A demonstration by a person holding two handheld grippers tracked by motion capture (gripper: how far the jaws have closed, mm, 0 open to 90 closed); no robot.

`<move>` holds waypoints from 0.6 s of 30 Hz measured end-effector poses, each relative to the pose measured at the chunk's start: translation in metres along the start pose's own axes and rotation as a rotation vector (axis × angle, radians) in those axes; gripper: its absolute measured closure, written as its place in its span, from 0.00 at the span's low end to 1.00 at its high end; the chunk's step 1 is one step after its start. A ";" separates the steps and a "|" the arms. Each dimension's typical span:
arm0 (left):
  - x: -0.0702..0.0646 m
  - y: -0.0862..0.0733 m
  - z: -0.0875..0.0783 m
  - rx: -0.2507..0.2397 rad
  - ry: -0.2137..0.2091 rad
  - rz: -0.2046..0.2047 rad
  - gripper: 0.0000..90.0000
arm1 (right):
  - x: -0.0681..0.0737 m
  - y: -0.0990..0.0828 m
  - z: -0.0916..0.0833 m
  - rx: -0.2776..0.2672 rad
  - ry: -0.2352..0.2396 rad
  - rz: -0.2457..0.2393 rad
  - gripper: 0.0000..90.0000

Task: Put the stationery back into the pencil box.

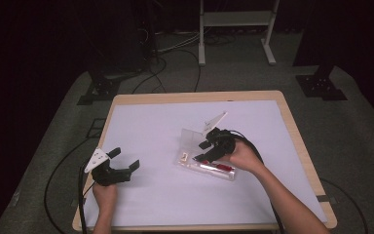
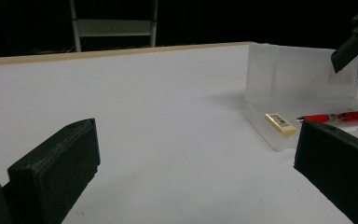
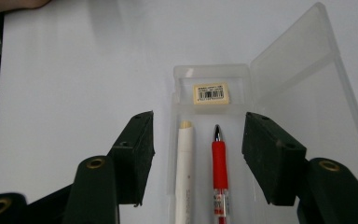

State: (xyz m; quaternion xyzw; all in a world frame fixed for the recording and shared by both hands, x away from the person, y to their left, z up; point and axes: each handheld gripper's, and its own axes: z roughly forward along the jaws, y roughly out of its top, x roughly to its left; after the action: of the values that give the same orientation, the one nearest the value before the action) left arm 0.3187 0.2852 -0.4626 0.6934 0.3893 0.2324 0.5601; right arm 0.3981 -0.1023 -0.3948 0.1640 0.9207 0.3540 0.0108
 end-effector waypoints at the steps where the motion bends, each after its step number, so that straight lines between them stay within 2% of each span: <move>1: 0.000 0.000 0.000 0.000 0.000 -0.002 0.00 | 0.001 -0.002 -0.003 -0.001 -0.003 0.013 0.47; 7: 0.000 0.000 0.000 0.002 0.000 0.001 0.00 | 0.004 -0.012 -0.013 -0.011 -0.014 0.006 0.46; 8: 0.000 0.000 0.000 0.002 0.000 0.001 0.00 | 0.005 -0.013 -0.014 -0.012 -0.015 0.019 0.46; 16: 0.000 0.000 0.000 0.002 -0.001 0.001 0.00 | 0.006 -0.022 -0.020 -0.012 -0.022 0.019 0.45; 18: 0.000 0.000 0.000 0.003 -0.001 0.002 0.00 | 0.008 -0.024 -0.021 -0.014 -0.021 0.034 0.45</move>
State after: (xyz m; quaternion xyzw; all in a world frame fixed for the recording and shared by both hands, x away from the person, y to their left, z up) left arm 0.3184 0.2849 -0.4626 0.6945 0.3887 0.2321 0.5592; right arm 0.3812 -0.1299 -0.3941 0.1834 0.9151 0.3589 0.0156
